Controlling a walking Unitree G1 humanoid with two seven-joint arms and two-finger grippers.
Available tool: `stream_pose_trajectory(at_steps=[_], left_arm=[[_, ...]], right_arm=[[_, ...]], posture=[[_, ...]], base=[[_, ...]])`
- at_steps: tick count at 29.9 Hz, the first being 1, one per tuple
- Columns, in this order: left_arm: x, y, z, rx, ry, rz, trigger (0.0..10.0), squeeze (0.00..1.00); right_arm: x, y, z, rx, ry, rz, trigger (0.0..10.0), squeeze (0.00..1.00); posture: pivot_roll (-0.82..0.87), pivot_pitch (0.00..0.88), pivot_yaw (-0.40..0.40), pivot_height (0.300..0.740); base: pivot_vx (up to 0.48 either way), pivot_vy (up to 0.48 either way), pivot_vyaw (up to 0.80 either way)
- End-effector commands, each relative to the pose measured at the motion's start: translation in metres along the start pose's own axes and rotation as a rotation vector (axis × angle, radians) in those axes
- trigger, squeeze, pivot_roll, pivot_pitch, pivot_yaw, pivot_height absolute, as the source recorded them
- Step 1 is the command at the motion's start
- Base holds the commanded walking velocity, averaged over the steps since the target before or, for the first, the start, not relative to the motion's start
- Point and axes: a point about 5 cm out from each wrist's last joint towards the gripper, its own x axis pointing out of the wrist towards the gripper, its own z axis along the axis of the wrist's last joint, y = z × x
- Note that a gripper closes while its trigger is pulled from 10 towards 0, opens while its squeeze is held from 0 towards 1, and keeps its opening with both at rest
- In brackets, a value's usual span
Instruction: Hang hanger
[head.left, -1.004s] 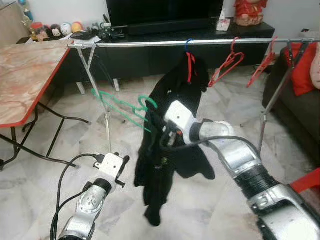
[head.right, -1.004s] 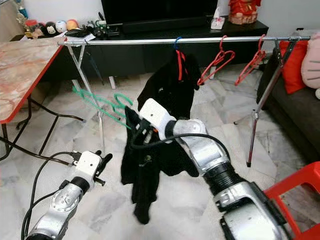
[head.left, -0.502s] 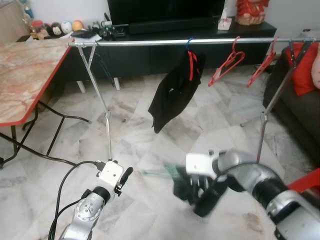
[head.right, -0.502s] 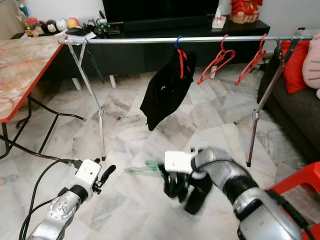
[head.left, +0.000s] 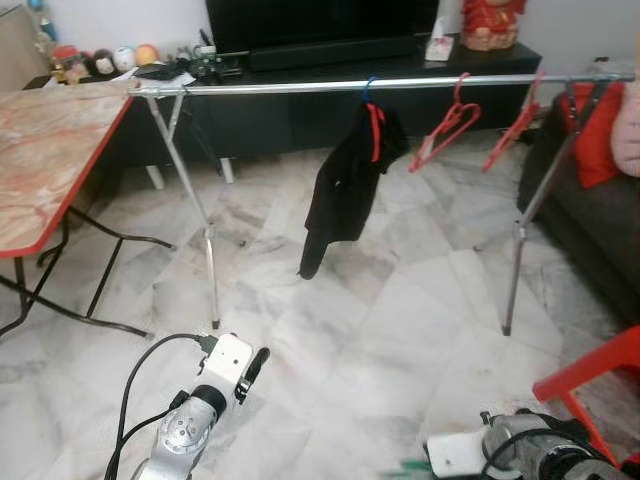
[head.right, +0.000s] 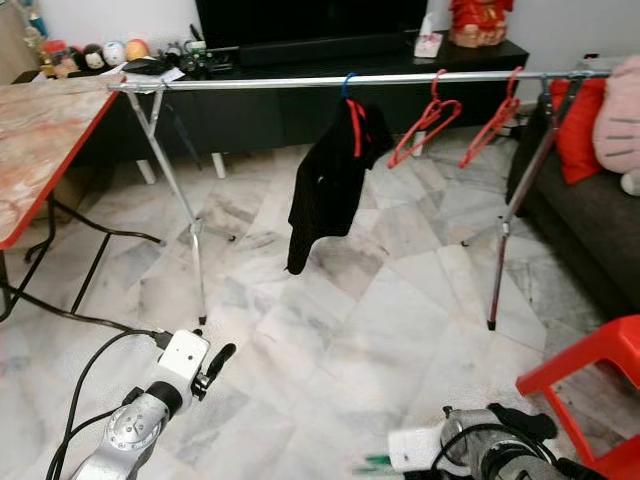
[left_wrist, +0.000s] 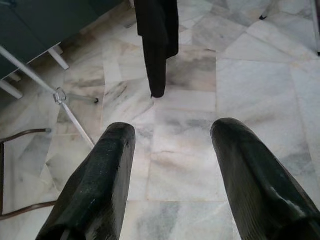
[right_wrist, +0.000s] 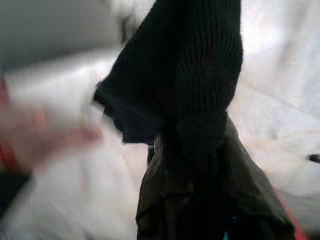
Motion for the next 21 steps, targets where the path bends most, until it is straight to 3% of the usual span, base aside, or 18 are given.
stream_pose_trajectory(at_steps=[1,5,6,7,9,14,15,16,17,18,20,21], left_arm=[[-0.002,0.0,-0.004,0.005,0.024,0.004,10.0,0.0],[-0.001,0.0,-0.004,0.013,0.025,0.012,10.0,0.0],[-0.001,0.0,-0.004,0.013,0.025,0.012,10.0,0.0],[0.0,0.0,-0.003,0.014,0.024,0.015,10.0,0.0],[0.0,0.0,-0.003,0.015,0.023,0.019,10.0,0.0],[0.0,0.0,-0.003,0.018,0.024,0.027,10.0,0.0],[-0.001,0.002,-0.003,0.019,0.027,0.035,10.0,0.0],[-0.001,0.002,-0.004,0.019,0.029,0.036,10.0,0.0],[-0.001,0.002,-0.004,0.019,0.029,0.036,10.0,0.0],[-0.001,0.003,-0.004,0.018,0.03,0.037,10.0,0.0],[-0.002,0.003,-0.005,0.017,0.031,0.039,10.0,0.0],[-0.002,0.003,-0.005,0.017,0.032,0.038,10.0,0.0]], right_arm=[[-0.006,-0.016,0.012,0.068,-0.08,-0.069,0.0,0.0],[-0.012,-0.033,0.017,0.239,-0.133,-0.185,0.0,0.0],[-0.012,-0.033,0.017,0.239,-0.133,-0.185,0.0,0.0],[-0.016,-0.041,0.02,0.328,-0.165,-0.225,0.0,0.0],[-0.019,-0.047,0.023,0.418,-0.201,-0.259,0.0,0.0],[-0.019,-0.049,0.024,0.42,-0.208,-0.265,0.0,0.0],[-0.01,-0.011,-0.009,-0.184,0.07,0.053,0.0,0.0],[-0.01,0.001,-0.03,-0.357,0.199,0.159,0.0,0.0],[-0.01,0.001,-0.03,-0.357,0.199,0.159,0.0,0.0],[-0.013,0.004,-0.041,-0.441,0.268,0.195,0.0,0.0],[-0.017,-0.007,-0.045,-0.39,0.287,0.085,0.0,0.0],[-0.017,-0.011,-0.044,-0.312,0.261,0.036,0.0,0.0]], posture=[[-0.16,0.022,0.039,0.74],[-0.16,0.017,0.038,0.74],[-0.16,0.017,0.038,0.74],[-0.16,0.017,0.037,0.74],[-0.16,0.017,0.037,0.74],[-0.16,0.016,0.035,0.74],[-0.16,0.008,0.027,0.74],[-0.15,0.007,0.024,0.74],[-0.15,0.007,0.024,0.74],[-0.15,0.005,0.023,0.74],[-0.16,0.001,0.026,0.74],[-0.16,0.001,0.026,0.74]], base=[[0.0,0.0,0.0],[0.0,0.0,0.0],[0.0,0.0,0.0],[0.0,0.0,0.0],[0.0,0.0,0.0],[0.0,0.0,0.0],[0.0,0.0,0.0],[0.0,0.0,0.0],[0.0,0.0,0.0],[0.0,0.0,0.0],[0.0,0.0,0.0],[0.0,0.0,0.0]])
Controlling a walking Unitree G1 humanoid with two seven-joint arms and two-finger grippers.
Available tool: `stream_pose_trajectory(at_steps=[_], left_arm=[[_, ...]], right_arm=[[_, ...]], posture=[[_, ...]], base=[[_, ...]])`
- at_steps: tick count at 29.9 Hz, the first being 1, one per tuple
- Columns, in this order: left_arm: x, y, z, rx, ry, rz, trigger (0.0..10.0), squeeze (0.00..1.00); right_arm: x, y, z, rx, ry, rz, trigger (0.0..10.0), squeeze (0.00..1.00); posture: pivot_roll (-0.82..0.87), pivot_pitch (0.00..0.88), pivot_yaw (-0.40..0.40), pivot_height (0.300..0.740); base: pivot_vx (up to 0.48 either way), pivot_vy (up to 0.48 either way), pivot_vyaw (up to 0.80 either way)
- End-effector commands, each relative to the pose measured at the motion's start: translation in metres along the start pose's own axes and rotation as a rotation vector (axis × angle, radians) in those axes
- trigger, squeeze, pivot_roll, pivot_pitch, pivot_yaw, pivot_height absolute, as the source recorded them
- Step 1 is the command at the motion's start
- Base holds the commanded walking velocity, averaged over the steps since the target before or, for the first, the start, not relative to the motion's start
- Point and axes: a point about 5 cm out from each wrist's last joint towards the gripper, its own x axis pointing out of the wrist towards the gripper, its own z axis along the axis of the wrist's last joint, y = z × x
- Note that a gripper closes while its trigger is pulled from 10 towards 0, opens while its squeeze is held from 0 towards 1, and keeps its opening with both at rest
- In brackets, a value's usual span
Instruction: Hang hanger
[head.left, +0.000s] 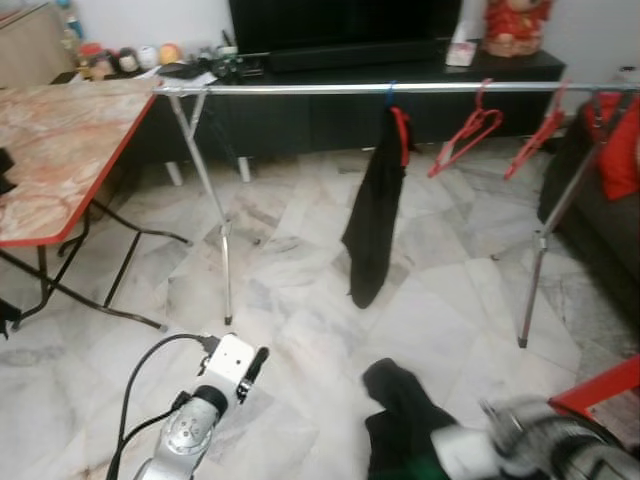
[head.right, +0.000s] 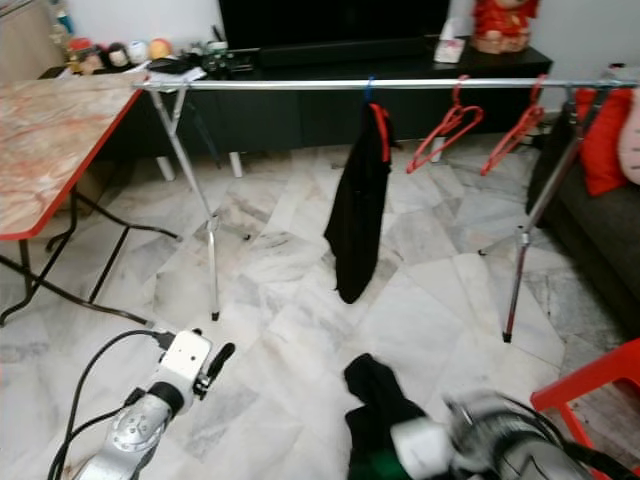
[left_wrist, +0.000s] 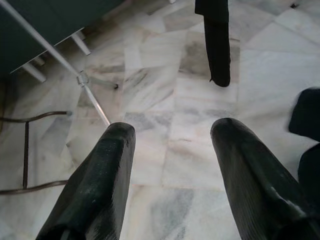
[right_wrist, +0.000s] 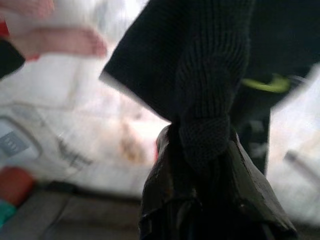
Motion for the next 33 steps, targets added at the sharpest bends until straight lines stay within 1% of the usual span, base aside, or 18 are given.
stream_pose_trajectory(at_steps=[1,2,3,4,6,8,11,14,15,18,20,21,22,24,26,30,32,33], left_arm=[[0.001,-0.002,0.0,0.003,0.008,-0.004,10.0,0.0],[0.001,-0.002,0.0,0.003,0.008,-0.004,10.0,0.0],[0.001,-0.002,0.0,0.004,0.009,-0.005,10.0,0.0],[0.001,-0.002,-0.001,0.005,0.01,-0.005,10.0,0.0],[0.002,-0.002,-0.001,0.006,0.01,-0.004,10.0,0.0],[0.004,-0.005,0.002,0.009,0.005,-0.004,10.0,0.0],[0.005,-0.006,0.003,0.011,0.0,-0.003,10.0,0.0],[0.005,-0.006,0.003,0.012,0.001,-0.003,10.0,0.0],[0.005,-0.007,0.003,0.012,0.002,-0.003,10.0,0.0],[0.005,-0.008,0.003,0.014,0.003,-0.007,10.0,0.0],[0.004,-0.007,0.002,0.014,0.005,-0.008,10.0,0.0],[0.004,-0.007,0.002,0.013,0.006,-0.007,10.0,0.0],[0.004,-0.007,0.002,0.013,0.006,-0.007,10.0,0.0],[0.004,-0.007,0.002,0.013,0.006,-0.007,10.0,0.0],[0.003,-0.007,0.001,0.011,0.009,-0.002,10.0,0.0],[0.003,-0.007,0.001,0.011,0.009,-0.002,10.0,0.0],[0.002,-0.006,0.0,0.009,0.014,0.012,10.0,0.0],[0.001,-0.006,0.0,0.009,0.015,0.014,10.0,0.0]], right_arm=[[-0.009,-0.02,0.002,0.151,-0.053,-0.123,0.0,0.0],[-0.009,-0.02,0.002,0.151,-0.053,-0.123,0.0,0.0],[-0.01,-0.023,0.005,0.23,-0.1,-0.142,0.0,0.0],[-0.01,-0.025,0.008,0.256,-0.133,-0.153,0.0,0.0],[-0.011,-0.027,0.01,0.236,-0.133,-0.167,0.0,0.0],[-0.016,-0.04,0.009,0.219,-0.079,-0.3,0.0,0.0],[-0.021,-0.052,0.012,0.38,-0.114,-0.401,0.0,0.0],[-0.023,-0.056,0.015,0.435,-0.135,-0.424,0.0,0.0],[-0.022,-0.055,0.02,0.387,-0.152,-0.4,0.0,0.0],[-0.013,-0.035,0.036,0.073,-0.218,-0.19,0.0,0.0],[-0.008,-0.021,0.024,-0.106,-0.116,-0.079,0.0,0.0],[-0.008,-0.019,0.014,-0.141,-0.04,-0.084,0.0,0.0],[-0.008,-0.019,0.014,-0.141,-0.04,-0.084,0.0,0.0],[-0.008,-0.02,0.012,-0.129,-0.028,-0.098,0.0,0.0],[-0.02,-0.044,0.01,0.099,-0.073,-0.282,0.0,0.03],[-0.022,-0.046,0.009,0.107,-0.082,-0.289,0.0,0.03],[-0.03,-0.064,0.011,0.312,-0.114,-0.437,0.0,0.02],[-0.031,-0.066,0.012,0.331,-0.117,-0.45,0.0,0.02]], posture=[[-0.16,0.0,0.028,0.74],[-0.16,0.0,0.028,0.74],[-0.16,0.0,0.03,0.74],[-0.16,0.0,0.032,0.74],[-0.16,0.0,0.032,0.74],[-0.16,0.0,0.035,0.74],[-0.16,0.0,0.034,0.74],[-0.16,0.0,0.034,0.74],[-0.16,0.0,0.033,0.74],[-0.16,0.0,0.03,0.74],[-0.16,0.0,0.027,0.74],[-0.16,0.0,0.026,0.74],[-0.16,0.0,0.026,0.74],[-0.16,0.0,0.026,0.74],[-0.16,0.0,0.024,0.74],[-0.16,0.0,0.024,0.74],[-0.16,0.0,0.021,0.74],[-0.16,0.0,0.021,0.74]], base=[[0.0,0.0,0.0],[0.0,0.0,0.0],[0.0,0.0,0.0],[0.0,0.0,0.0],[0.0,0.0,0.0],[0.0,0.0,0.0],[0.0,0.0,0.0],[0.0,0.0,0.0],[0.0,0.0,0.0],[0.0,0.0,0.0],[0.0,0.0,0.0],[0.0,0.0,0.0],[0.0,0.0,0.0],[0.0,0.0,0.0],[0.0,0.0,0.0],[0.0,0.0,0.0],[0.0,0.0,0.0],[0.0,0.0,0.0]])
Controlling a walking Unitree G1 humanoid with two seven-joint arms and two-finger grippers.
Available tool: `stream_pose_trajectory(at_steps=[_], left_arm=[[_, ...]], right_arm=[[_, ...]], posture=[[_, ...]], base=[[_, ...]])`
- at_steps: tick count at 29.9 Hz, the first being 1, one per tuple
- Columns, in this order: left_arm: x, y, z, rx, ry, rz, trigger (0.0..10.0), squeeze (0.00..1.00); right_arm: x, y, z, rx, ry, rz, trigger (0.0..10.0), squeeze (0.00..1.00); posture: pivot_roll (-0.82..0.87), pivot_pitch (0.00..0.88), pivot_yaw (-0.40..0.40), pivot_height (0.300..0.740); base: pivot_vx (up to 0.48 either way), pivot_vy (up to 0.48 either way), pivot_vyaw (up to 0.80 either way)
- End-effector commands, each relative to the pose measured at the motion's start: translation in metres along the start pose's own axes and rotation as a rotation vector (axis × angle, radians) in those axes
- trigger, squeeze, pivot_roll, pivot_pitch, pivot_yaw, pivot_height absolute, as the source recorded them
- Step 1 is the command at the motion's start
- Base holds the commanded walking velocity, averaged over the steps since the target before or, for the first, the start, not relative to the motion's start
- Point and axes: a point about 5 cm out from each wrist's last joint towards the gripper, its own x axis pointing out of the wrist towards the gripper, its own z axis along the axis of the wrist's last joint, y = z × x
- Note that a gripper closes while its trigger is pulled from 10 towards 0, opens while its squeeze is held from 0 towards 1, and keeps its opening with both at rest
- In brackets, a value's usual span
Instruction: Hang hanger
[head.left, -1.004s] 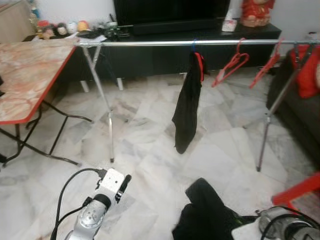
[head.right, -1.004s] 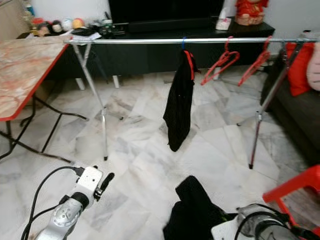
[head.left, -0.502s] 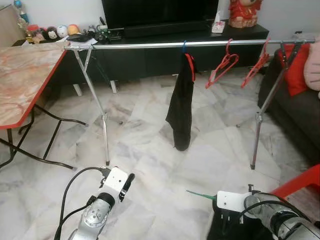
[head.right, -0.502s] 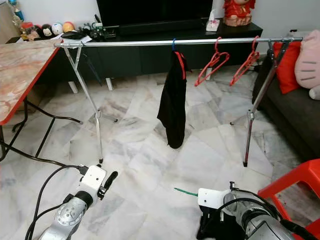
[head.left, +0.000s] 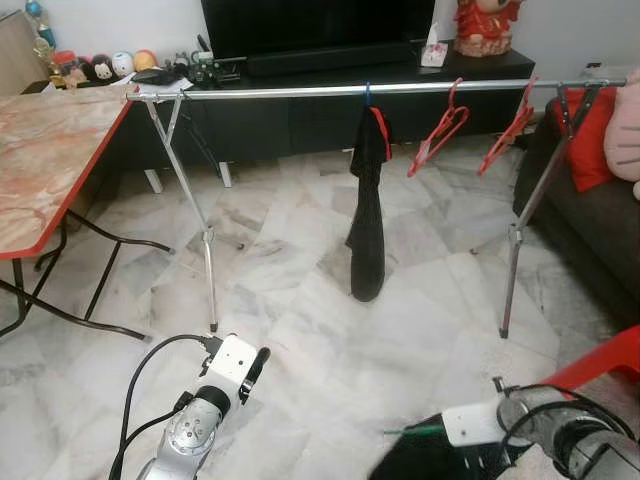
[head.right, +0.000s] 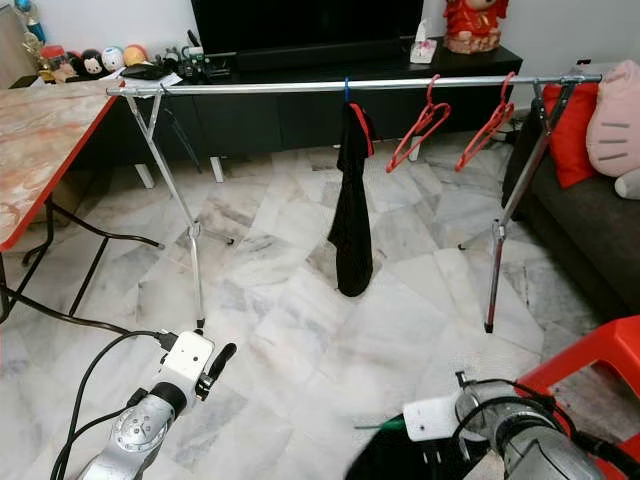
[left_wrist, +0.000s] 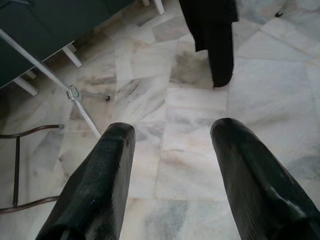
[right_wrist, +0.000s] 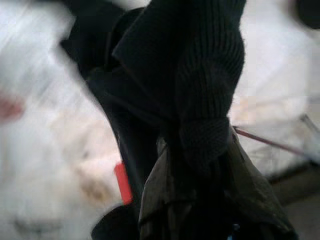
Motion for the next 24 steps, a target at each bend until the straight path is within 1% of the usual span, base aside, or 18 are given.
stream_pose_trajectory(at_steps=[1,2,3,5,6,7,9,11,12,13,14,16,17,19,20,22,23,24], left_arm=[[-0.002,0.001,-0.004,0.012,0.027,0.008,10.0,0.0],[-0.002,0.001,-0.004,0.012,0.027,0.008,10.0,0.0],[-0.002,0.002,-0.004,0.013,0.028,0.009,10.0,0.0],[-0.002,0.002,-0.004,0.013,0.029,0.01,10.0,0.0],[-0.002,0.003,-0.005,0.014,0.032,0.01,10.0,0.0],[-0.003,0.003,-0.006,0.014,0.033,0.011,10.0,0.0],[-0.003,0.003,-0.006,0.015,0.035,0.011,10.0,0.0],[-0.003,0.003,-0.006,0.014,0.037,0.013,10.0,0.0],[-0.003,0.003,-0.006,0.014,0.037,0.013,10.0,0.0],[-0.003,0.003,-0.006,0.014,0.037,0.013,10.0,0.0],[-0.003,0.003,-0.006,0.012,0.037,0.015,10.0,0.0],[-0.003,0.002,-0.006,0.011,0.036,0.016,10.0,0.0],[-0.003,0.002,-0.006,0.01,0.036,0.019,10.0,0.0],[-0.003,0.002,-0.006,0.009,0.037,0.02,10.0,0.0],[-0.003,0.002,-0.006,0.01,0.037,0.02,10.0,0.0],[-0.003,0.001,-0.006,0.009,0.037,0.019,10.0,0.0],[-0.003,0.001,-0.006,0.009,0.037,0.019,10.0,0.0],[-0.003,0.001,-0.006,0.009,0.038,0.017,10.0,0.0]], right_arm=[[-0.003,-0.014,0.006,0.056,-0.021,-0.064,0.0,0.02],[-0.002,-0.009,0.009,0.013,-0.035,-0.024,0.0,0.02],[0.0,0.004,0.014,-0.155,-0.075,0.089,0.0,0.05],[0.0,0.023,0.009,-0.283,-0.076,0.273,0.0,0.07],[-0.002,0.034,0.002,-0.377,-0.059,0.395,0.0,0.09],[-0.003,0.036,-0.001,-0.388,-0.044,0.413,0.0,0.09],[-0.002,0.03,-0.004,-0.389,-0.011,0.353,0.0,0.09],[-0.001,0.02,-0.003,-0.35,0.008,0.245,0.0,0.09],[0.0,0.013,0.0,-0.218,-0.005,0.178,0.0,0.14],[0.0,0.013,0.0,-0.218,-0.005,0.178,0.0,0.14],[0.0,0.003,0.005,0.002,-0.036,0.081,0.0,0.15],[-0.001,-0.006,0.006,0.091,-0.041,0.01,0.0,0.14],[-0.003,-0.016,0.006,0.157,-0.036,-0.062,0.0,0.14],[-0.005,-0.021,0.005,0.191,-0.04,-0.094,0.0,0.14],[-0.005,-0.023,0.006,0.184,-0.042,-0.1,0.0,0.15],[-0.005,-0.016,0.013,-0.009,-0.086,-0.024,0.0,0.25],[-0.004,-0.012,0.015,-0.079,-0.105,0.014,0.0,0.25],[-0.004,0.016,0.005,-0.269,-0.074,0.281,0.0,0.5]], posture=[[-0.16,0.002,0.02,0.74],[-0.16,0.002,0.02,0.74],[-0.16,0.002,0.02,0.74],[-0.16,0.006,0.02,0.74],[-0.16,0.006,0.02,0.74],[-0.16,0.006,0.02,0.74],[-0.16,0.01,0.018,0.74],[-0.16,0.01,0.018,0.74],[-0.16,0.012,0.016,0.74],[-0.16,0.012,0.016,0.74],[-0.16,0.012,0.016,0.74],[-0.16,0.012,0.016,0.74],[-0.16,0.014,0.015,0.74],[-0.16,0.014,0.015,0.74],[-0.16,0.014,0.015,0.74],[-0.16,0.016,0.015,0.74],[-0.16,0.016,0.015,0.74],[-0.16,0.017,0.015,0.74]], base=[[0.0,0.0,0.0],[0.0,0.0,0.0],[0.0,0.0,0.0],[0.0,0.0,0.0],[0.0,0.0,0.0],[0.0,0.0,0.0],[0.0,0.0,0.0],[0.0,0.0,0.0],[0.0,0.0,0.0],[0.0,0.0,0.0],[0.0,0.0,0.0],[0.0,0.0,0.0],[0.0,0.0,0.0],[0.0,0.0,0.0],[0.0,0.0,0.0],[0.0,0.0,0.0],[0.0,0.0,0.0],[0.0,0.0,0.0]])
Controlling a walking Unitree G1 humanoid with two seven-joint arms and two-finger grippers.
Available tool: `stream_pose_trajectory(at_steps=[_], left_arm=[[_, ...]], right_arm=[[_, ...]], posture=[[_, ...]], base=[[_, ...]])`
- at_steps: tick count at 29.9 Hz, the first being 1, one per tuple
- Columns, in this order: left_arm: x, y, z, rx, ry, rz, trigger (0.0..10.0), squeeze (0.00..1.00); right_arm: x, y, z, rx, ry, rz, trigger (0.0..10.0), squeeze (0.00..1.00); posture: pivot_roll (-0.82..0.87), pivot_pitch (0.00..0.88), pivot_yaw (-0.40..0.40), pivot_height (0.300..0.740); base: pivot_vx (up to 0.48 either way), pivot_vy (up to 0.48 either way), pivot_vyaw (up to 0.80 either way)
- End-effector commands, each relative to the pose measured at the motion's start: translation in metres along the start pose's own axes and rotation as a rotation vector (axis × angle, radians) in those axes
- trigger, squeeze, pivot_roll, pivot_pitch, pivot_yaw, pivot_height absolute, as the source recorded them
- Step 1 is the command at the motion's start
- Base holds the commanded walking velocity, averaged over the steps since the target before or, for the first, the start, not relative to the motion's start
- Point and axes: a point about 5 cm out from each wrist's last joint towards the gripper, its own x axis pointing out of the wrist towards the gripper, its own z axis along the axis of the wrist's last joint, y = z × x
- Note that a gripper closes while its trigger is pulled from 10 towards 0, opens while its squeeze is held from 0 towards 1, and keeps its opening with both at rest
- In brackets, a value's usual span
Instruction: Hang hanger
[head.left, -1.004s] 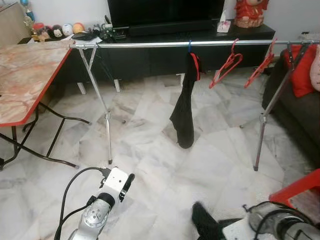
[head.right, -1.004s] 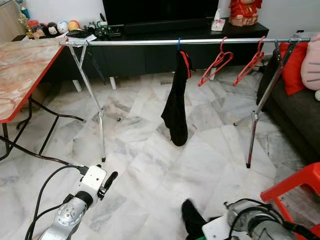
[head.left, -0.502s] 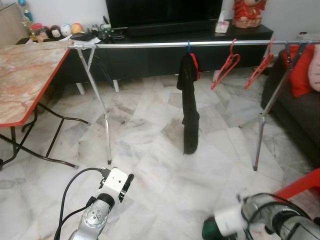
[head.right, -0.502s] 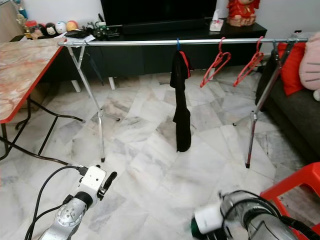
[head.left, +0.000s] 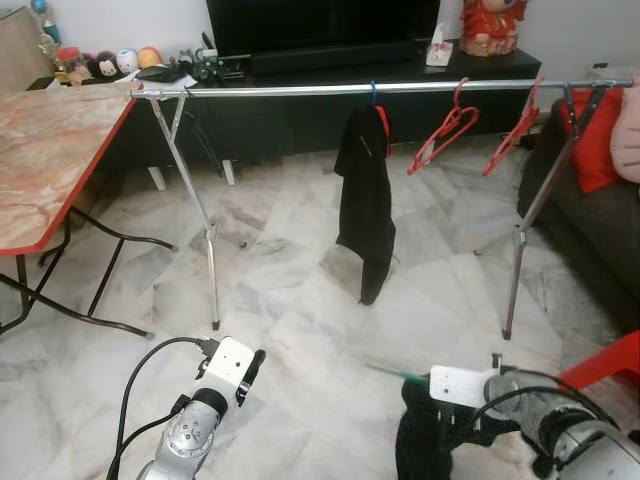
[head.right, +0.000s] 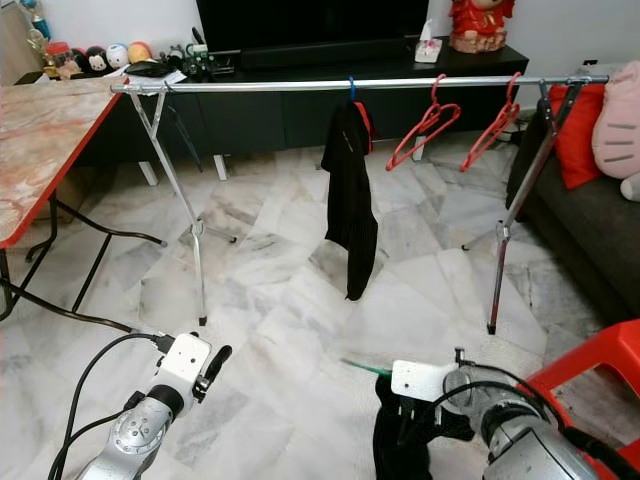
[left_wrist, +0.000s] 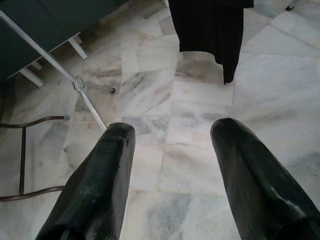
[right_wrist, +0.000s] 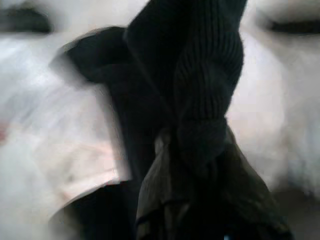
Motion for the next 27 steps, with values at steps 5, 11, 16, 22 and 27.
stream_pose_trajectory(at_steps=[5,11,16,22,27], left_arm=[[-0.002,-0.001,-0.004,0.009,0.021,0.003,10.0,0.0],[-0.003,-0.002,-0.004,0.007,0.024,0.002,10.0,0.0],[-0.004,-0.002,-0.005,0.005,0.025,0.005,10.0,0.0],[-0.005,-0.003,-0.006,0.002,0.03,0.017,10.0,0.0],[-0.006,-0.001,-0.006,-0.017,0.028,0.013,10.0,0.0]], right_arm=[[0.001,0.036,-0.022,-0.341,0.131,0.287,0.0,0.46],[0.0,0.024,-0.025,-0.303,0.166,0.175,0.0,0.42],[-0.001,0.004,-0.016,-0.007,0.111,-0.016,0.0,0.0],[-0.007,-0.031,-0.004,0.69,-0.026,-0.31,0.0,0.0],[-0.008,-0.039,0.012,0.601,-0.082,-0.282,0.0,0.0]], posture=[[-0.16,0.018,0.012,0.74],[-0.16,0.02,0.012,0.74],[-0.16,0.026,0.007,0.74],[-0.16,0.031,0.006,0.74],[-0.15,0.035,0.004,0.74]], base=[[0.0,0.0,0.0],[0.0,0.0,0.0],[0.0,0.0,0.0],[0.0,0.0,0.0],[0.0,0.0,0.0]])
